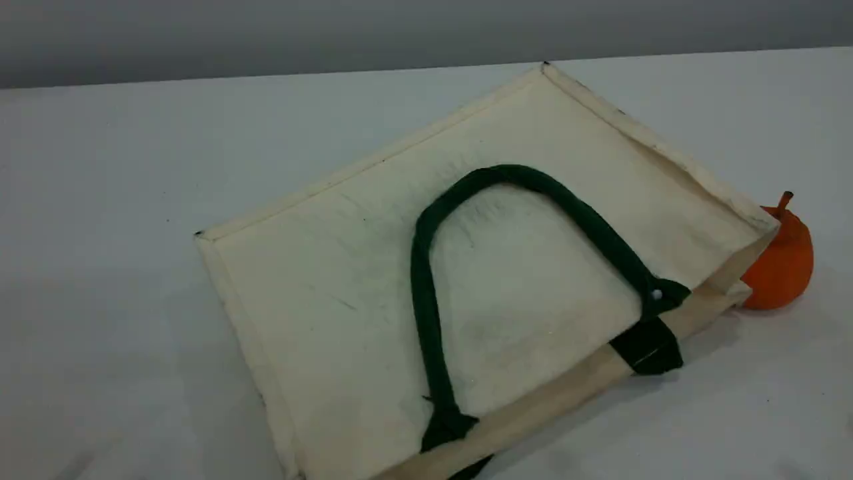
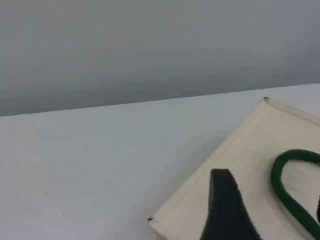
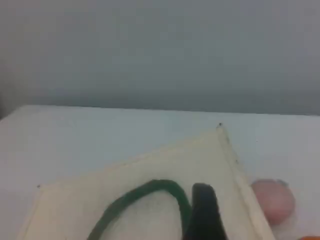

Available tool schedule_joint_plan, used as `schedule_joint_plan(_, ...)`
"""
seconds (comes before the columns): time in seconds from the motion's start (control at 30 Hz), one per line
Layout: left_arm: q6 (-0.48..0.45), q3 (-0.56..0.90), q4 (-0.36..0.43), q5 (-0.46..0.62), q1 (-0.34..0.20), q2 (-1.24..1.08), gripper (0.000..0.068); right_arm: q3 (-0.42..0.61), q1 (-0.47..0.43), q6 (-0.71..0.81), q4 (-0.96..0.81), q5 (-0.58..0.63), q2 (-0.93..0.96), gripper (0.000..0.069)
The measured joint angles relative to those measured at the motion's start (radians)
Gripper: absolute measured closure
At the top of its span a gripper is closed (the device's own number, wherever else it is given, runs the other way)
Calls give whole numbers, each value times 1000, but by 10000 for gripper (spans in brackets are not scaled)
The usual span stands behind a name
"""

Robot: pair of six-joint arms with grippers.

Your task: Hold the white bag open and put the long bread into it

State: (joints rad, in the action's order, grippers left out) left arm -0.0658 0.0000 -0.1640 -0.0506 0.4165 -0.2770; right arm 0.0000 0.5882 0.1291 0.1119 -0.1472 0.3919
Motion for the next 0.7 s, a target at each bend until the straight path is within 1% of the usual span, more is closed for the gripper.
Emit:
schedule_joint_plan(0.07, 0, 0, 1, 1, -25, 0, 283, 0, 0, 0, -3, 0, 0, 224)
schedule_joint_plan(0.27, 0, 0, 1, 2, -146, 54, 282, 0, 0, 0, -3, 0, 0, 224)
schedule_joint_plan(0.5, 0, 0, 1, -1, -258, 134, 282, 0, -1, 0, -3, 0, 0, 224)
schedule_joint_plan(0.6, 0, 0, 1, 1, -307, 159, 282, 0, -45, 0, -3, 0, -16, 224)
schedule_joint_plan(0.7, 0, 0, 1, 0, -325, 193, 282, 0, -132, 0, -3, 1, -37, 224)
